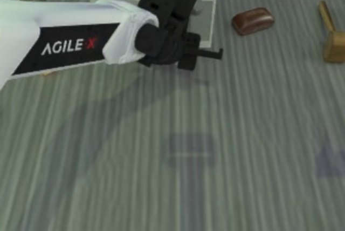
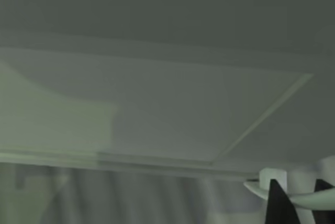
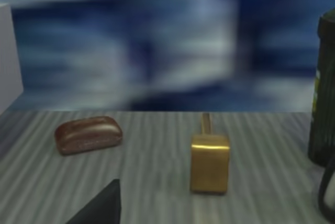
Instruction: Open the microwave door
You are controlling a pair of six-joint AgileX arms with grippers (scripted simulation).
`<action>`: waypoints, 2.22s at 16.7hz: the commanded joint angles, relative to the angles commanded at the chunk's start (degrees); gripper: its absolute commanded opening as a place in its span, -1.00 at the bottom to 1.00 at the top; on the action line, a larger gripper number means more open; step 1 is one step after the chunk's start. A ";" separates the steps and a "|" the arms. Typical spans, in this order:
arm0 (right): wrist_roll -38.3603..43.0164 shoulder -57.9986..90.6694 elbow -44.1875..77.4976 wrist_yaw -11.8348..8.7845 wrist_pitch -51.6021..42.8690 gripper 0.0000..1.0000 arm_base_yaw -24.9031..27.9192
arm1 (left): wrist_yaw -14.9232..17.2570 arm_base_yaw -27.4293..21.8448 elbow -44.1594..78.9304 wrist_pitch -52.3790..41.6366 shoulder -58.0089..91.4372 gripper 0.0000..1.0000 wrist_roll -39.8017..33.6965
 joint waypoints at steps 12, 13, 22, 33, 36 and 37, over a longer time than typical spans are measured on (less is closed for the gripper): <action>0.00 0.00 0.00 0.00 0.00 1.00 0.00 | 0.00 0.00 0.00 0.00 0.00 -1.00 0.00; 0.00 0.00 0.00 0.00 0.00 1.00 0.00 | 0.00 0.00 0.00 0.00 0.00 -1.00 0.00; 0.00 0.00 0.00 0.00 0.00 1.00 0.00 | 1.29 0.17 -1.28 0.77 -0.97 -1.00 1.21; 0.00 0.00 0.00 0.00 0.00 1.00 0.00 | 1.84 0.57 -2.32 1.17 -1.51 -1.00 2.24; 0.00 0.00 0.00 0.00 0.00 1.00 0.00 | 1.84 0.57 -2.32 1.17 -1.51 -1.00 2.24; 0.00 0.00 0.00 0.00 0.00 1.00 0.00 | 1.84 0.57 -2.32 1.17 -1.51 -1.00 2.24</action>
